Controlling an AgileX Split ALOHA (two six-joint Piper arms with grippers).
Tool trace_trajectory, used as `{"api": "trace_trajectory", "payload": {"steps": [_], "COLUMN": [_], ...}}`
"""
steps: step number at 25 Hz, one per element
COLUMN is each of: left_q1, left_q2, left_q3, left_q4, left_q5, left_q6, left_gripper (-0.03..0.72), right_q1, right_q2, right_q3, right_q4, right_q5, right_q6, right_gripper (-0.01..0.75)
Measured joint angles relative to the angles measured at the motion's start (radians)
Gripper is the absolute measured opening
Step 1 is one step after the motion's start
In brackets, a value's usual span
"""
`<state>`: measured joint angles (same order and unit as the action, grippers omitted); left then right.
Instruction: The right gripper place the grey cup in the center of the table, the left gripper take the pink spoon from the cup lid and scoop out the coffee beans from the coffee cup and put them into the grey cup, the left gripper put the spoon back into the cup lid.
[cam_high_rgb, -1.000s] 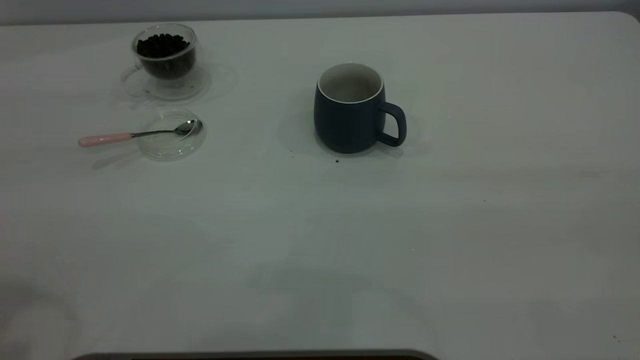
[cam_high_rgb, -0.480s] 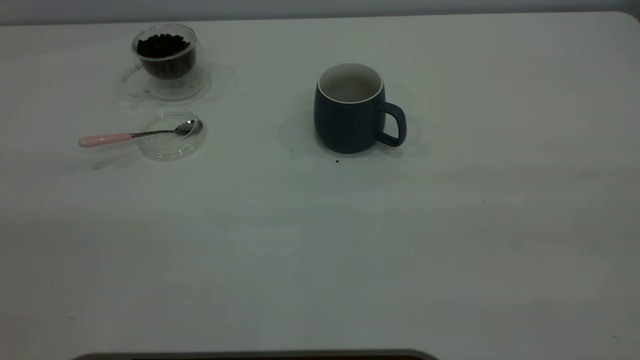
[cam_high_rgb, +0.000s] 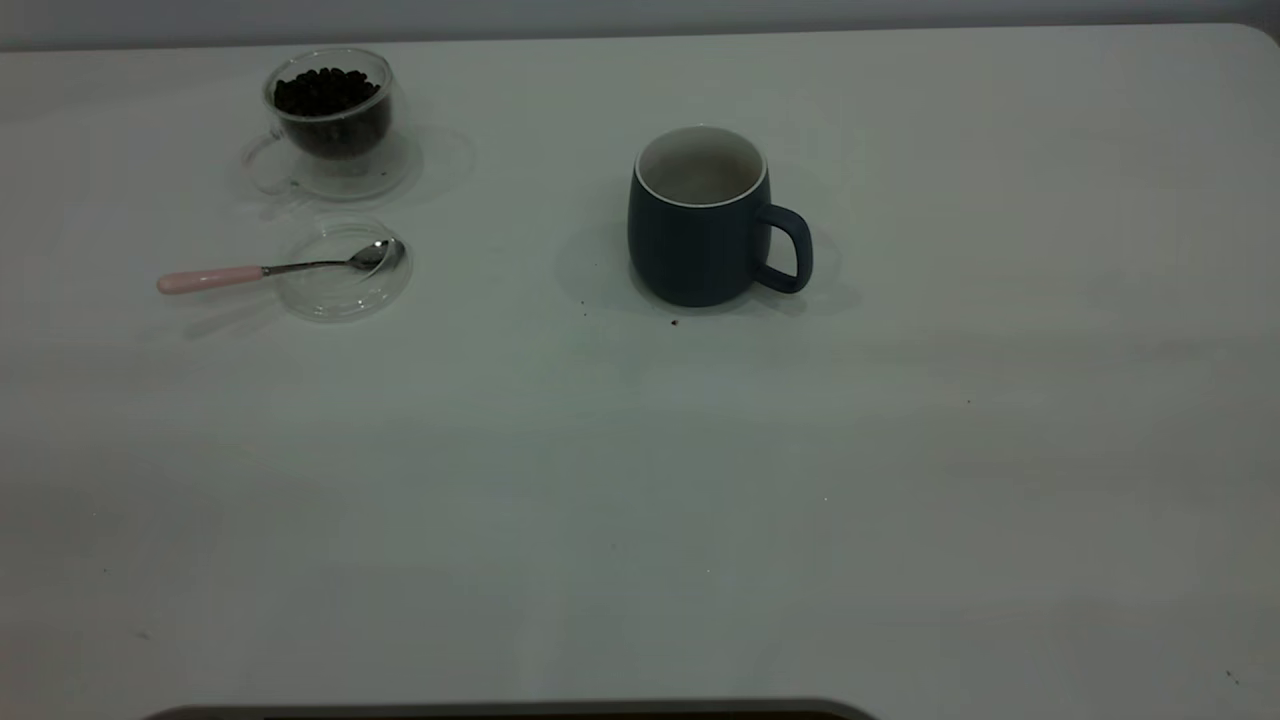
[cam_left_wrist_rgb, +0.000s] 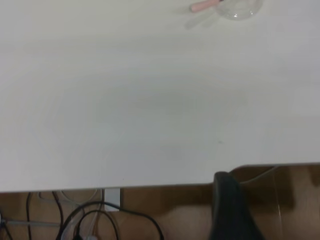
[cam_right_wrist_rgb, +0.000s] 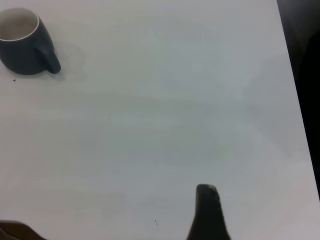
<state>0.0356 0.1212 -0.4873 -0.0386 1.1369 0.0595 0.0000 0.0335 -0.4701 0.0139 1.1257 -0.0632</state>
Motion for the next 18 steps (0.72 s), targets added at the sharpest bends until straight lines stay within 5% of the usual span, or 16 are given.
{"api": "trace_trajectory", "payload": {"steps": [18], "left_q1": [0.0], "left_q2": [-0.139], "left_q3": [0.0], "left_q4": [0.0], "left_q5": [0.0], "left_q6": [0.0], "left_gripper": [0.484], "right_q1": [0.0], "right_q2": [0.0], "right_q3": [0.0], "right_q4": [0.0], "right_q5": [0.0], "right_q6": [0.0], "right_gripper": [0.59]}}
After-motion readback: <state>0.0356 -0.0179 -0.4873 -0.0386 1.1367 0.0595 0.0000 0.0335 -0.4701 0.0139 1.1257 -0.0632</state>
